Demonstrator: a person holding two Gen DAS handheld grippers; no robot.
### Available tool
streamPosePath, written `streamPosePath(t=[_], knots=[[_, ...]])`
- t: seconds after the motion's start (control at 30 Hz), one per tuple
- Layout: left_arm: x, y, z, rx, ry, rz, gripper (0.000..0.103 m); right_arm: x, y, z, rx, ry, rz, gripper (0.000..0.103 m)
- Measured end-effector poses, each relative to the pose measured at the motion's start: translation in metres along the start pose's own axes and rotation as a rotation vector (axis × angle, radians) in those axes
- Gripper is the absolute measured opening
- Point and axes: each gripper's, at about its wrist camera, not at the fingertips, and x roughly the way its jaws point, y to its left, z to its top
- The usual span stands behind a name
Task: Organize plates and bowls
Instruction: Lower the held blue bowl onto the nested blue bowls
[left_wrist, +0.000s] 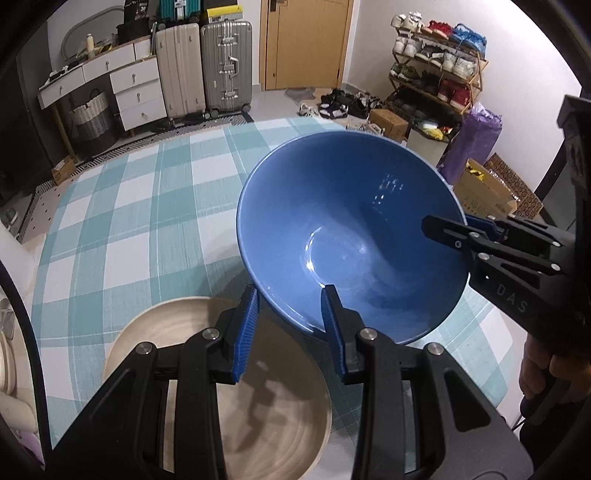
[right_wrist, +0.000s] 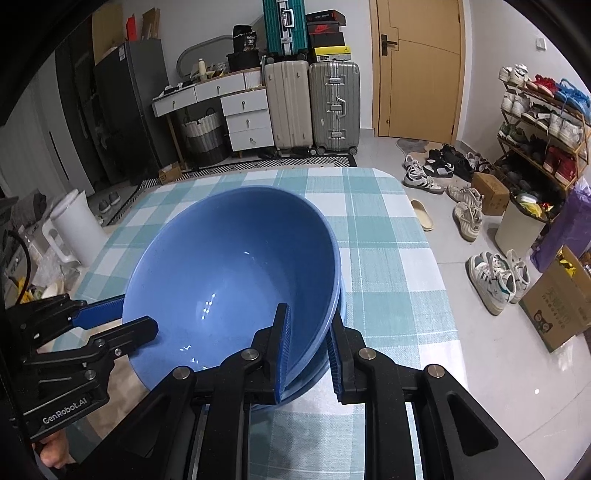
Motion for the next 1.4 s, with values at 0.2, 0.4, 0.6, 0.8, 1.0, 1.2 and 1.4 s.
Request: streamPosePath(t=[0.2, 0.4, 0.6, 0.8, 1.0, 1.2, 1.4], knots=[[0.018, 0.002, -0.003, 0.006, 0.032, 0.010, 0.032, 0.005, 0.012, -0.009, -0.056, -0.003, -0.061, 0.019], [0.025, 0.005, -0.001, 0.010, 0.045, 0.022, 0.032, 0.005, 0.012, -0.012, -0.076, -0.008, -0.076, 0.021], [0.025, 0.006, -0.001, 0.008, 0.035, 0.012, 0.034, 0.010, 0.009, -0.017, -0.076, 0.006, -0.081, 0.024], [0.025, 0.019, -0.002, -0.036, 0.027, -0.041, 0.040, 0.012, -0.001, -0.018, -0.030, 0.010, -0.057, 0.026], [0.023, 0.037, -0.004, -0.078, 0.020, -0.084, 0.053, 0.012, -0.013, -0.017, 0.020, 0.010, -0.047, 0.045], [0.023, 0.055, 0.000, -0.116, 0.014, -0.099, 0.067, 0.012, -0.025, -0.020, 0.086, 0.010, -0.015, 0.063], [0.028, 0.071, 0.008, -0.160, 0.008, -0.115, 0.080, 0.017, -0.031, -0.024, 0.142, 0.020, 0.038, 0.076]])
